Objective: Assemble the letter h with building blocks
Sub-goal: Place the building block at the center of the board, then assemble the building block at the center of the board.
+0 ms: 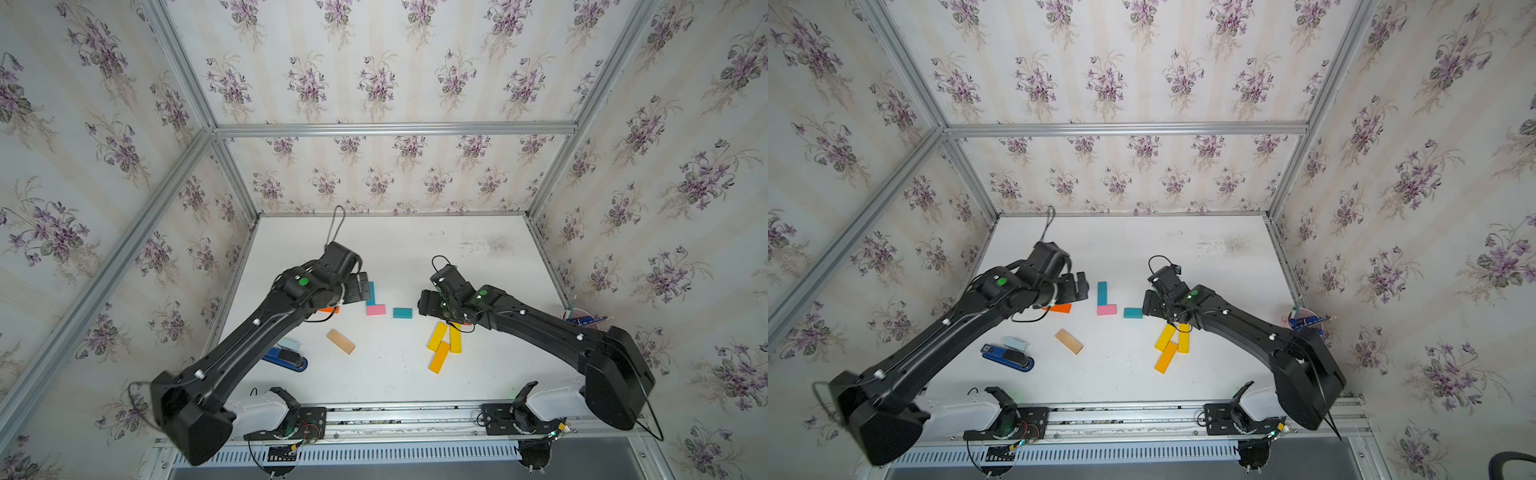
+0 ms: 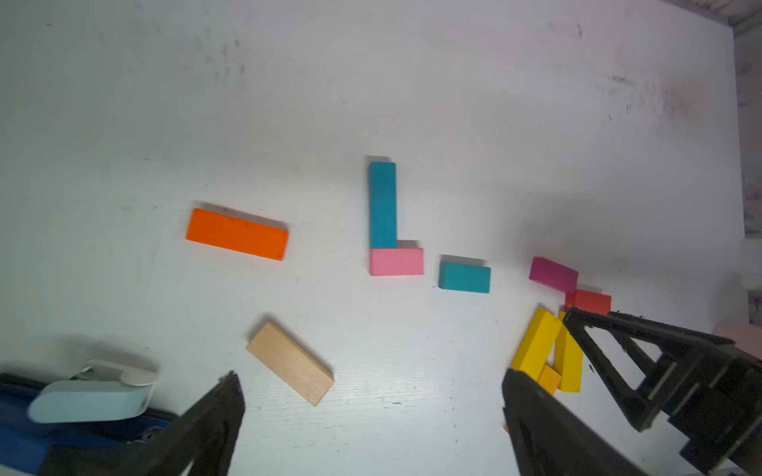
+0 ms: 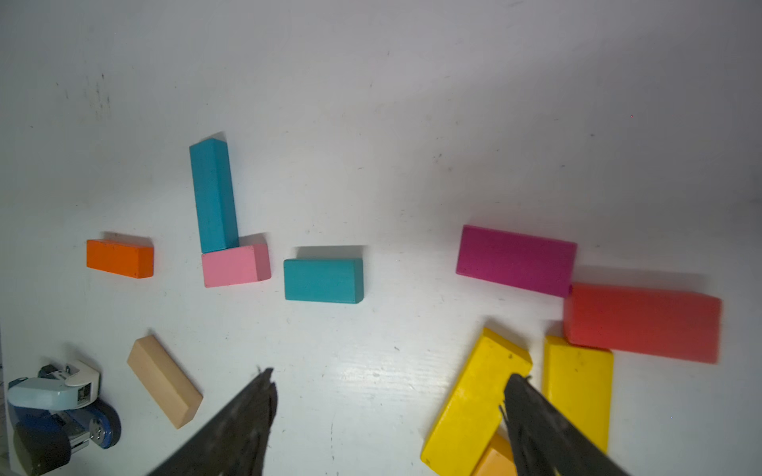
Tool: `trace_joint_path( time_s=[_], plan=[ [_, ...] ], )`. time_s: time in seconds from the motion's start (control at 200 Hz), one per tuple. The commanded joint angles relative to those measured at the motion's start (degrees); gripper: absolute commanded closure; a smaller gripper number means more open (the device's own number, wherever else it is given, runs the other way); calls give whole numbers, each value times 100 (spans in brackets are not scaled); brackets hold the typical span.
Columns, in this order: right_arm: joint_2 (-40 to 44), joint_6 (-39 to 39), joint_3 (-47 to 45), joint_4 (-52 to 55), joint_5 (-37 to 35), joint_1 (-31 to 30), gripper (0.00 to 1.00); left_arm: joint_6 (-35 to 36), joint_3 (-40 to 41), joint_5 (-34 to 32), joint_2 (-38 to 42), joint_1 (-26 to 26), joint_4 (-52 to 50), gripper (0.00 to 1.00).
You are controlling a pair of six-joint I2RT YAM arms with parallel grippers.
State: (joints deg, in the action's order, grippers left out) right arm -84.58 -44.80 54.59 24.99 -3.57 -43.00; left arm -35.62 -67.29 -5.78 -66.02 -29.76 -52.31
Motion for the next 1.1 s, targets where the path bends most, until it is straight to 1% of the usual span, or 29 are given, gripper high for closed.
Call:
trace_joint_path(
  time_s=[0.0,0.11,0.225,0.355,0.46,0.749,0.854,1.034,1.094],
  plan=[
    [-541,144,216,-579,310,-81,13,407,551,277,714,572,350,0],
    [-1093,165,514,-685,328,-220,16,511,808,555,1134,1049,383,0],
    [-1579,129,736,-620,221,-376,19,589,831,807,1080,1283,288,0],
    [-1956,135,895,-413,-104,-481,19,649,940,1149,930,1342,346,0],
    [-2073,180,944,-388,-180,-507,19,626,1049,1326,899,1367,423,0],
    [-2419,355,1330,-147,-343,-581,20,591,1190,1491,898,1385,548,0],
    [-2559,366,1473,-30,-396,-607,22,593,1213,1527,854,1394,564,0],
    [-2669,298,1589,84,-434,-621,30,600,1268,1527,803,1403,575,0],
    [-2657,287,1603,78,-441,-619,31,598,1288,1545,793,1403,583,0]
  ],
)
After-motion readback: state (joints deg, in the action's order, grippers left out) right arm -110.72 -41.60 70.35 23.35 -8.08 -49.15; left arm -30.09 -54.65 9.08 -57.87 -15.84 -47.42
